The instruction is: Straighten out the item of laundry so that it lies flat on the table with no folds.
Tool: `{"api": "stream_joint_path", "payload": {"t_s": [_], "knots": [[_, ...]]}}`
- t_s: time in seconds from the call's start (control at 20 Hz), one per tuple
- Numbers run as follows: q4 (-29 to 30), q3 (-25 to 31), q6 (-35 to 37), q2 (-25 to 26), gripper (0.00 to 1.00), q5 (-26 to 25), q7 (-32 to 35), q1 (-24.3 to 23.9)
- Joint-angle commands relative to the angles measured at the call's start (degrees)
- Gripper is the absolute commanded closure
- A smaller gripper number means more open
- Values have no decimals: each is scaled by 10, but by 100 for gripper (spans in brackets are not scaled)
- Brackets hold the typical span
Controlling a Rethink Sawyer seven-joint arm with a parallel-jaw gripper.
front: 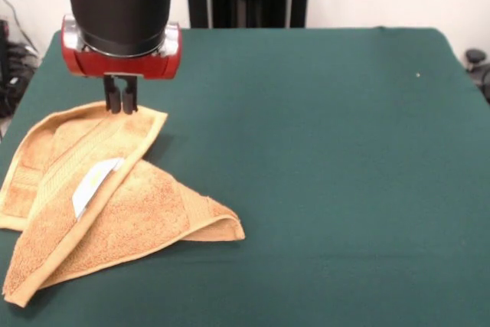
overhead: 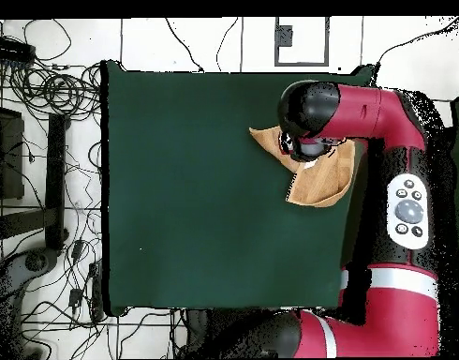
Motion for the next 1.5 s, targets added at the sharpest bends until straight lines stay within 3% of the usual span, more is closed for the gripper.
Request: {"api": "stream_joint_path", "payload": {"t_s": [0.05, 0.3, 0.85, 1.15, 1.5], "knots": [[-59, 64, 36, 53, 100, 13, -62, 2], [-125, 74, 54, 89, 100, 8, -92, -4], [-336, 100, 161, 193, 100, -31, -152, 15], [-390, 120, 193, 219, 100, -63, -197, 14], [-417, 142, 182, 233, 100, -98, -249, 9]]}}
